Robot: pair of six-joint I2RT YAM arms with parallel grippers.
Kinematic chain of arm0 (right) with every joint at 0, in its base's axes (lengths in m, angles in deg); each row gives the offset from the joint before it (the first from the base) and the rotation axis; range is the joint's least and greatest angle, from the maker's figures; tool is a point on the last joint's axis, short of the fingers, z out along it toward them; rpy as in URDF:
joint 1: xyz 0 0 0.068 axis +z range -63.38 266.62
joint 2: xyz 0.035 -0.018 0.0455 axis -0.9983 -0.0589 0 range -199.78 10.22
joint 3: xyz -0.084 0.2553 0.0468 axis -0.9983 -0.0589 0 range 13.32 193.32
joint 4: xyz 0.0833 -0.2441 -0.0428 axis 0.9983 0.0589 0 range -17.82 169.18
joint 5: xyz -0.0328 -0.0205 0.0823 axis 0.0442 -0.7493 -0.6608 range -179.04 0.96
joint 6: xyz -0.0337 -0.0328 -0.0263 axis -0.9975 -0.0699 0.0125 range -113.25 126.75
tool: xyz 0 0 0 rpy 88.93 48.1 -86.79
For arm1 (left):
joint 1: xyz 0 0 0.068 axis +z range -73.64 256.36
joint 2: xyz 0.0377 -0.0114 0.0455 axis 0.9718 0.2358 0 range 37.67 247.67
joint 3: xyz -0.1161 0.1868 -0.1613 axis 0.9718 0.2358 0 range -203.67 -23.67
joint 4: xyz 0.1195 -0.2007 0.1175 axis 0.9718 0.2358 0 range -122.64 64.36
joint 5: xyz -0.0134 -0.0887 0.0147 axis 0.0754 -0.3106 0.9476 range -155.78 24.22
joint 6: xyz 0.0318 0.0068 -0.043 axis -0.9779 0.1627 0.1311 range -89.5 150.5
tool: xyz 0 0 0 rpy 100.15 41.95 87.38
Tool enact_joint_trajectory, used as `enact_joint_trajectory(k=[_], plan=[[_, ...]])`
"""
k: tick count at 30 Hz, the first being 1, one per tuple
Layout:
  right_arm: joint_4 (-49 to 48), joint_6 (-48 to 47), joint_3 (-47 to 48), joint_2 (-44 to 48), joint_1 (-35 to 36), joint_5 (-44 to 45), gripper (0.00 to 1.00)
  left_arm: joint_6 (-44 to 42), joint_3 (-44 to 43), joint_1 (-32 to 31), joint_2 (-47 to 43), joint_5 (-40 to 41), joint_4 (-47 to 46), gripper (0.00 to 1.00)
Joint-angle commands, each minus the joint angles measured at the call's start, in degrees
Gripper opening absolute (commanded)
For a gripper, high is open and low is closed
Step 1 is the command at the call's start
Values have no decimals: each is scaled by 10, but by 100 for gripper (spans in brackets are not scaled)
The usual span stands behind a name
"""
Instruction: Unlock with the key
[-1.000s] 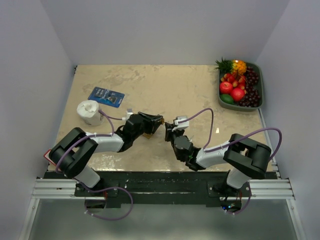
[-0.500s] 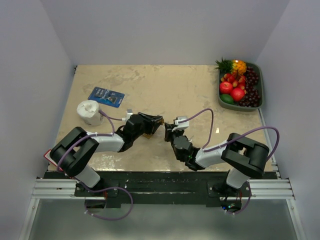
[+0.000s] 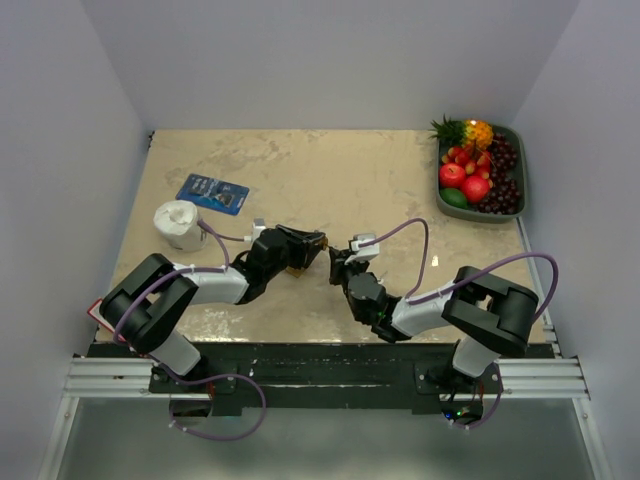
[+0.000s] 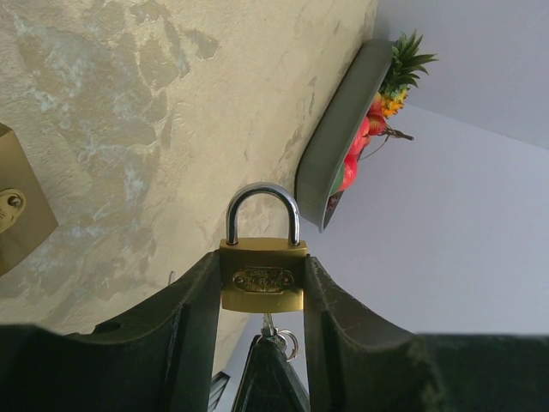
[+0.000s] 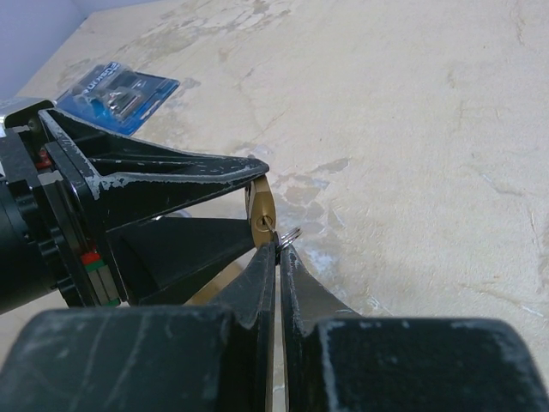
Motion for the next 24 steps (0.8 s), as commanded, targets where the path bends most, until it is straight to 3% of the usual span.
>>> enact_joint_trajectory(k=[1,24], plan=[[-12,27,-2,-11,-2,-25,0,17,-6,-28,-11,-75,-73,0],[-8,25,5,-27,-2,-22,0,24,5,-28,-19,-79,-83,0]])
